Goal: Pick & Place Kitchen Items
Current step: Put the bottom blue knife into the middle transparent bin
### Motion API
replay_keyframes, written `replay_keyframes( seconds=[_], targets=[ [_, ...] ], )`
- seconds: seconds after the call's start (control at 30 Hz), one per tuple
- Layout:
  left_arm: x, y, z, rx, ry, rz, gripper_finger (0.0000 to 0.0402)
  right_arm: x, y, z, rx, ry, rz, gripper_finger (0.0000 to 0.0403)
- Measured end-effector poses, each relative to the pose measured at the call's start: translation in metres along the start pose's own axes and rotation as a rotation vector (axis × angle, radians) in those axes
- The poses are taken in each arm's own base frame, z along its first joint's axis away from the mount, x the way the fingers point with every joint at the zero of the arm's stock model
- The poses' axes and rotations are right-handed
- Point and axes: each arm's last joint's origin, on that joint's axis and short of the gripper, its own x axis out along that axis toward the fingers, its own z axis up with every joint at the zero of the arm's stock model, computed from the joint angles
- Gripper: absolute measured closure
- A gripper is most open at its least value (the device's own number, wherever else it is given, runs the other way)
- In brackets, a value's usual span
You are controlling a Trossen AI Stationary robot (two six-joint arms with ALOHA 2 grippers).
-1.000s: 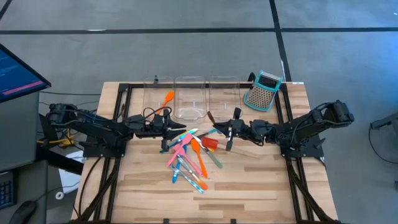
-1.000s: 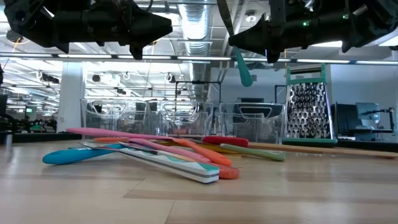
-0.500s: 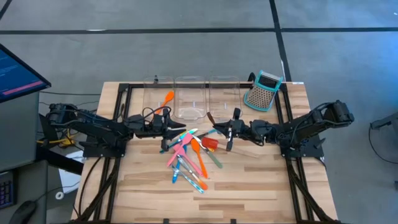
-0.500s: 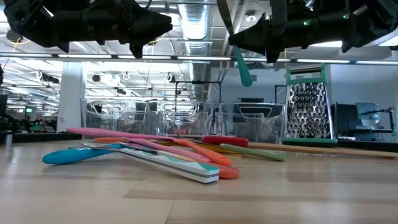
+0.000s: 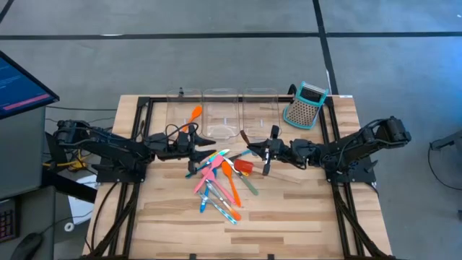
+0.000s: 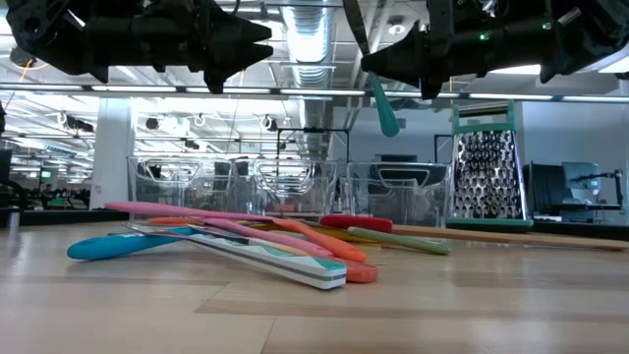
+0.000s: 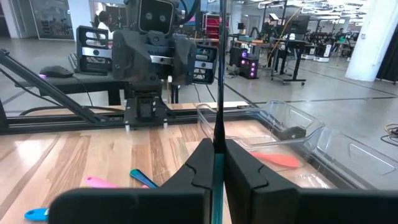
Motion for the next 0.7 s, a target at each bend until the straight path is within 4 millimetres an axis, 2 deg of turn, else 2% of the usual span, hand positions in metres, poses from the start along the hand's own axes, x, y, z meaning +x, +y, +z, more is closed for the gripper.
replay_keyframes(
  seconds=[0.13, 0.3, 0.37, 0.53, 0.7],
  targets=[
    [0.005, -0.001, 0.009, -0.005, -0.03, -0.002, 0.0223, 0.0, 0.0, 0.0, 0.0, 0.0, 0.001, 0.0394],
    [0.02, -0.005, 0.025, -0.013, -0.087, -0.007, 0.0221, 0.0, 0.0, 0.0, 0.001, -0.001, 0.001, 0.0394],
    [0.03, -0.006, 0.025, -0.012, -0.078, -0.006, 0.0224, 0.0, 0.0, 0.0, 0.0, 0.0, 0.001, 0.0394],
    [0.061, -0.009, 0.007, -0.003, -0.001, -0.003, 0.0228, 0.0, 0.0, -0.001, -0.004, 0.01, 0.001, 0.0394],
    [0.082, -0.011, -0.001, 0.007, 0.015, 0.0, 0.0229, 0.0, 0.001, -0.003, -0.009, 0.031, 0.006, 0.0394]
  ],
)
